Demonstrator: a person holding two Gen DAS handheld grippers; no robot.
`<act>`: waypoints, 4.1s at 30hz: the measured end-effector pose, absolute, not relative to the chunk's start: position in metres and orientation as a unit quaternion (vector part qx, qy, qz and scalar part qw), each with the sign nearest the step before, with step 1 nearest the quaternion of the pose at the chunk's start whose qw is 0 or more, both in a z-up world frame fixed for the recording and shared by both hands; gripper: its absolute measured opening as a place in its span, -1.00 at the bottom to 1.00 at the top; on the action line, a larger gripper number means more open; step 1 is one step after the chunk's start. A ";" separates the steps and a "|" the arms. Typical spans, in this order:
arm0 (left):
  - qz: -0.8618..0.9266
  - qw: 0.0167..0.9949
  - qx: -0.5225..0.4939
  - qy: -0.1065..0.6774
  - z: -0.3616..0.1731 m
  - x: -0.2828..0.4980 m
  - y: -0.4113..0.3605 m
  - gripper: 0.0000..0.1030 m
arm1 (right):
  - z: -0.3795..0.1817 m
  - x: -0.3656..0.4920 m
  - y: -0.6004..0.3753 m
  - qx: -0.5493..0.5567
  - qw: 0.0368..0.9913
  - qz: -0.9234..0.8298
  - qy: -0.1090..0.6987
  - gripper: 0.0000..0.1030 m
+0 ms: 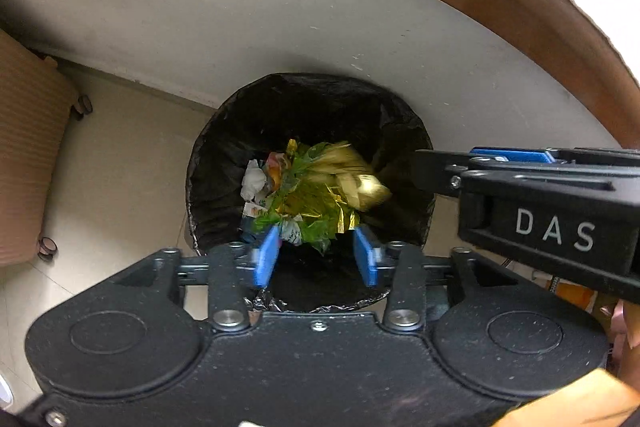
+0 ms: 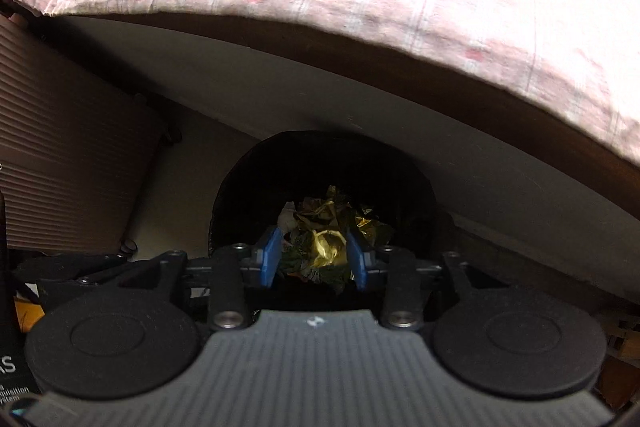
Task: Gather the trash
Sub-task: 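Open both grippers to drop the wrappers into the bin, then raise both open grippers back over the bed, then grasp the white candy with the left gripper while the right gripper grasps the silver-green wrapper, then lift the white candy and silver-green wrapper off the bed and lower them into the bin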
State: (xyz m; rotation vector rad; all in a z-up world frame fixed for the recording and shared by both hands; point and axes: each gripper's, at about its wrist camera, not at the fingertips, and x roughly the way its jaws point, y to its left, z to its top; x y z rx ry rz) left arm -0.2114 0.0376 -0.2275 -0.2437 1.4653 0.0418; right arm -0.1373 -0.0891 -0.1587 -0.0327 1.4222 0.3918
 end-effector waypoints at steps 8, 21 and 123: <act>0.024 0.741 -0.093 0.665 -0.227 -0.214 0.033 0.31 | -0.162 -0.129 -0.092 -0.013 0.740 0.174 0.650 0.29; 0.023 0.801 -0.099 0.589 -0.156 -0.217 0.035 0.42 | -0.105 -0.132 -0.122 0.024 0.777 0.209 0.594 0.33; 0.148 0.867 -0.200 0.432 -0.089 0.044 -0.029 -0.59 | -0.056 0.166 -0.205 -0.010 0.860 0.164 0.483 -0.29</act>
